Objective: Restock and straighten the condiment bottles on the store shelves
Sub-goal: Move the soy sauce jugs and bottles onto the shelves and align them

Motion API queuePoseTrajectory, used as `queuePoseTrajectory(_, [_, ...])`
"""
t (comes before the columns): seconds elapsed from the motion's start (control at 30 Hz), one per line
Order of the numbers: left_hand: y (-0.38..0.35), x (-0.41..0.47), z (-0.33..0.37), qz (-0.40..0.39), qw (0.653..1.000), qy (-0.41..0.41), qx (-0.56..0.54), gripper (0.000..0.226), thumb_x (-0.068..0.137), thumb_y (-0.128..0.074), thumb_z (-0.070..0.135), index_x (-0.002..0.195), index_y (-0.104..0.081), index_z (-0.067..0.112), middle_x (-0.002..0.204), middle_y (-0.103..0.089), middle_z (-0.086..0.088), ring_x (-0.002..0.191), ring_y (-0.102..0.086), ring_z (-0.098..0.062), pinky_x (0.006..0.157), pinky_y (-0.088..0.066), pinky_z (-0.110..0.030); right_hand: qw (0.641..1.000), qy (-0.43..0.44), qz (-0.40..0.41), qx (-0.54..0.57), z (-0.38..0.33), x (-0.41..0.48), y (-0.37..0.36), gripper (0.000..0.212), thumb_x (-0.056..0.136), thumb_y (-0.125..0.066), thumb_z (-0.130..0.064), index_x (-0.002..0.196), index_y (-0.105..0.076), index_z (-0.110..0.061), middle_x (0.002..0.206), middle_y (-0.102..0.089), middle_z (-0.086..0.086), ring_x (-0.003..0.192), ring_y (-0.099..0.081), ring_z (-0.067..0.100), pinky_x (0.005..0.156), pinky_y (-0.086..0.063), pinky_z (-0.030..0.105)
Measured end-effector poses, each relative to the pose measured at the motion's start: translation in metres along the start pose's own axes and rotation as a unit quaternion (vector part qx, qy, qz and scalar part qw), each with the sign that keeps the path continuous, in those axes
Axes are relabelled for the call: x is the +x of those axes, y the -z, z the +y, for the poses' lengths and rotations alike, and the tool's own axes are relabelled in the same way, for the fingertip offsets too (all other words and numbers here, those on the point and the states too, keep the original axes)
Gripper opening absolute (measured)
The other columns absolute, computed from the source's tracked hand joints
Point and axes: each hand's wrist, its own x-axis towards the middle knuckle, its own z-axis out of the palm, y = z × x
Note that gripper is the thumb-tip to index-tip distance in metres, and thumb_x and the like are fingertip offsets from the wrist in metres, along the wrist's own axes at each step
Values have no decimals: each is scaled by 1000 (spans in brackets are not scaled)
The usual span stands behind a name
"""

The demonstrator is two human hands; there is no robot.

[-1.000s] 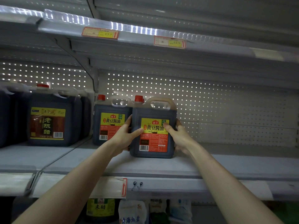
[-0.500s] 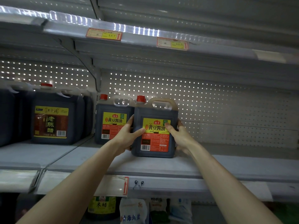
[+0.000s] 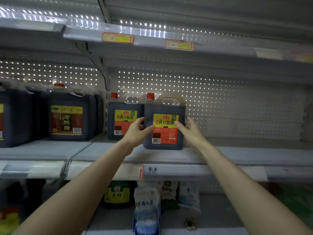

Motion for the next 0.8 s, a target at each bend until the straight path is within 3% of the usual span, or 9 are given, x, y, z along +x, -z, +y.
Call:
queuePoseTrajectory(0.1, [2,-23,4,5,1000,-19,15,64,91,-61,28,148,-31,18,140,-50,-11,126,-50,-27,105,-43,-51,1000,3,13,-19,-10,-25,0,59,97,-55,-30,148,-30,-11,143,-46,9,115,-48,12,77,-45,12])
queuePoseTrajectory(0.17, [3,-38,6,10,999,-30,17,65,91,-62,30,147,-32,19,139,-50,-11,125,-50,-26,105,-43,-50,999,4,23,-27,-14,-38,0,62,97,-55,-33,149,-29,-11,147,-43,12,124,-48,17,85,-43,19])
queuePoseTrajectory(0.37, [8,-100,22,28,998,-50,19,64,91,-64,33,146,-35,19,132,-54,-9,117,-53,-20,102,-46,-45,999,14,26,-17,-33,-90,4,57,96,-56,-32,145,-37,-10,138,-53,11,118,-53,17,99,-46,33])
queuePoseTrajectory(0.5, [12,-149,27,30,998,-49,31,66,90,-65,35,147,-36,19,131,-55,-6,116,-54,-19,99,-48,-42,1000,3,19,-16,-37,-128,3,51,95,-56,-38,140,-45,-16,117,-56,-5,114,-59,21,96,-49,37])
queuePoseTrajectory(0.57, [13,-184,19,32,999,-31,31,67,89,-65,36,147,-36,20,131,-56,-6,116,-55,-19,95,-50,-38,1000,-7,15,-5,-28,-155,-2,49,94,-59,-39,136,-50,-17,119,-59,-3,114,-60,22,98,-49,40])
queuePoseTrajectory(0.67, [9,-243,-1,34,999,-3,20,65,91,-64,30,147,-35,17,129,-58,-7,109,-57,-17,83,-48,-26,999,-34,-21,17,-13,-206,-10,47,94,-60,-32,136,-50,-14,124,-60,2,113,-60,22,93,-48,31])
queuePoseTrajectory(0.8, [-1,-305,-44,42,998,43,22,65,90,-65,27,146,-35,15,125,-60,-8,101,-57,-13,86,-48,-29,996,-71,-34,42,18,-272,-27,47,92,-62,-32,134,-52,-12,116,-66,5,108,-63,21,83,-49,26])
